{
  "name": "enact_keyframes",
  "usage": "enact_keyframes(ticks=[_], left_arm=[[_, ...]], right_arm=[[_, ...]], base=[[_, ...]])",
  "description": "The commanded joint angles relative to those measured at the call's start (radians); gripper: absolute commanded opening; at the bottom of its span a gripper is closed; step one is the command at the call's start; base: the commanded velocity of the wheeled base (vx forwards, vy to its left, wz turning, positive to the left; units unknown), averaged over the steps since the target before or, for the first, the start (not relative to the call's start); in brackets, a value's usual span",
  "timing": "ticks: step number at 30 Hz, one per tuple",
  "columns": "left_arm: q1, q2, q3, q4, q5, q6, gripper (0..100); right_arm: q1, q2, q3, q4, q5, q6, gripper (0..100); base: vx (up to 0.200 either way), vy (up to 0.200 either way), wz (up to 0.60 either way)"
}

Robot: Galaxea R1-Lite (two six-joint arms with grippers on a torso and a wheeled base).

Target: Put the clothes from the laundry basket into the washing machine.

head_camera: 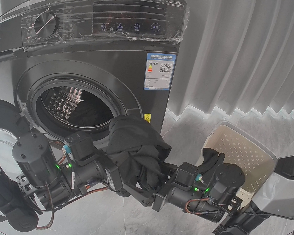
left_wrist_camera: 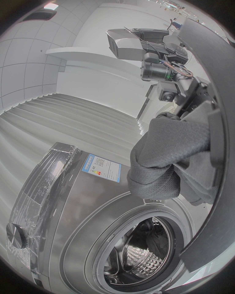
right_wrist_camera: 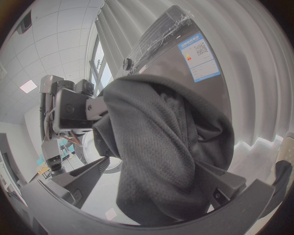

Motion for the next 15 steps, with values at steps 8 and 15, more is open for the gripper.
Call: enact_keyframes(ticks=[8,15], left_arm=[[-0.018,0.015,-0.024,0.0,0.051,-0.022,0],[-0.02,0.021,-0.051,0.002,0.087,-0.05,0]], right_arm=[[0.016,0.181,-0.216,0.0,-0.079,0.02,100],[0.018,0.191,-0.238,0.0,-0.105,0.023,100]], base=[[0.0,0.0,0.0],[0.0,0.0,0.0]])
